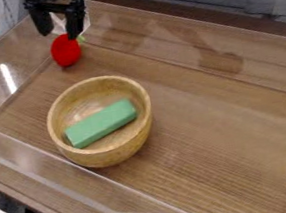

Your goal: Move the red fruit to the right side of the table

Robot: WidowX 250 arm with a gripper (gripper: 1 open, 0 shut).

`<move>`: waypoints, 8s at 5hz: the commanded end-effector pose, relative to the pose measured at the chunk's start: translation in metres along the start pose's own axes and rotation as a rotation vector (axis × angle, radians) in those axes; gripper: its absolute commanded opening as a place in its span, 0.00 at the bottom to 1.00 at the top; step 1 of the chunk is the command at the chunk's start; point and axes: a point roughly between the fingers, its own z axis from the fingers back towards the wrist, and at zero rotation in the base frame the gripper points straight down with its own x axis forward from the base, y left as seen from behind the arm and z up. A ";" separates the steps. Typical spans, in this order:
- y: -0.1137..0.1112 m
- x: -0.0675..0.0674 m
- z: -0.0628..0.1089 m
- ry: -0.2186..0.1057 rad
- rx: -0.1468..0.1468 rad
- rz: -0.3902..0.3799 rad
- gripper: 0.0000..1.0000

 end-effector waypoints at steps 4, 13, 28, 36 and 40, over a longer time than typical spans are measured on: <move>0.015 0.000 -0.011 -0.067 0.047 -0.118 1.00; -0.084 -0.008 0.058 -0.231 -0.044 -0.086 0.00; -0.313 -0.097 -0.023 -0.115 -0.156 -0.489 0.00; -0.315 -0.111 -0.002 -0.109 -0.170 -0.435 1.00; -0.295 -0.104 0.007 -0.151 -0.159 -0.365 1.00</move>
